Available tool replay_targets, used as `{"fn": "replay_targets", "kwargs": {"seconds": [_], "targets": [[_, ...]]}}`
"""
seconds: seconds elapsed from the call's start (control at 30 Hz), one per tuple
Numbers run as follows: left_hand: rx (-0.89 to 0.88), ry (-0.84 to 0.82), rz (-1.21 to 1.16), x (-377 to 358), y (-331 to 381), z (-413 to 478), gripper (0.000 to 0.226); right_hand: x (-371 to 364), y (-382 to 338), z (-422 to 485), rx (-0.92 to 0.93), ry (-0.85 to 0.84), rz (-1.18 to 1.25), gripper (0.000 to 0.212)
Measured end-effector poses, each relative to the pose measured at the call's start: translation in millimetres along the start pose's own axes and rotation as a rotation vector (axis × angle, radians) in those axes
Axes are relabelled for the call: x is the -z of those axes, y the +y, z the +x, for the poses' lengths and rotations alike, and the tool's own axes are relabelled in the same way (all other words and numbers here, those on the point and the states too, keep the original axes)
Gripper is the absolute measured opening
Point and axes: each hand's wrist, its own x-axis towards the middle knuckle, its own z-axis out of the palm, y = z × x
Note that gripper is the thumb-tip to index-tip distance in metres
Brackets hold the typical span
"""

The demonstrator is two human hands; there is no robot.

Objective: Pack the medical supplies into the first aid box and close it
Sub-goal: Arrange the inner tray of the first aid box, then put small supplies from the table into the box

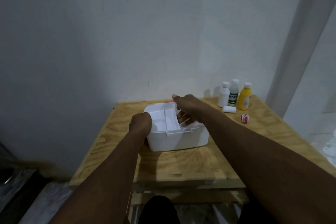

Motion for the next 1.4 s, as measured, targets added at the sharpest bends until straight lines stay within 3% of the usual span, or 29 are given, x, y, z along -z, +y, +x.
{"fn": "replay_targets", "kwargs": {"seconds": [0.1, 0.23, 0.6, 0.77, 1.03, 1.4], "targets": [[-0.011, 0.004, 0.015, -0.1, 0.6, 0.2, 0.034, 31.5, -3.9, -7.1, 0.163, 0.172, -0.069, 0.036], [-0.004, 0.009, 0.004, -0.6, 3.2, -1.1, 0.039, 73.7, -3.8, -20.7, 0.227, 0.279, -0.191, 0.027], [-0.073, 0.165, -0.019, -11.0, 5.9, -6.1, 0.023, 110.2, 51.3, -23.6, 0.125, 0.336, -0.37, 0.021], [-0.055, 0.206, -0.023, -14.2, 8.4, -5.3, 0.033, 104.9, 81.8, -5.8, 0.13, 0.421, -0.509, 0.014], [-0.053, 0.203, -0.018, -22.3, 11.3, 1.3, 0.022, 96.0, 107.6, 28.2, 0.165, 0.399, -0.663, 0.022], [-0.091, 0.182, -0.004, -24.5, 12.1, 3.7, 0.02, 102.3, 120.0, 46.0, 0.103, 0.404, -0.671, 0.027]]}}
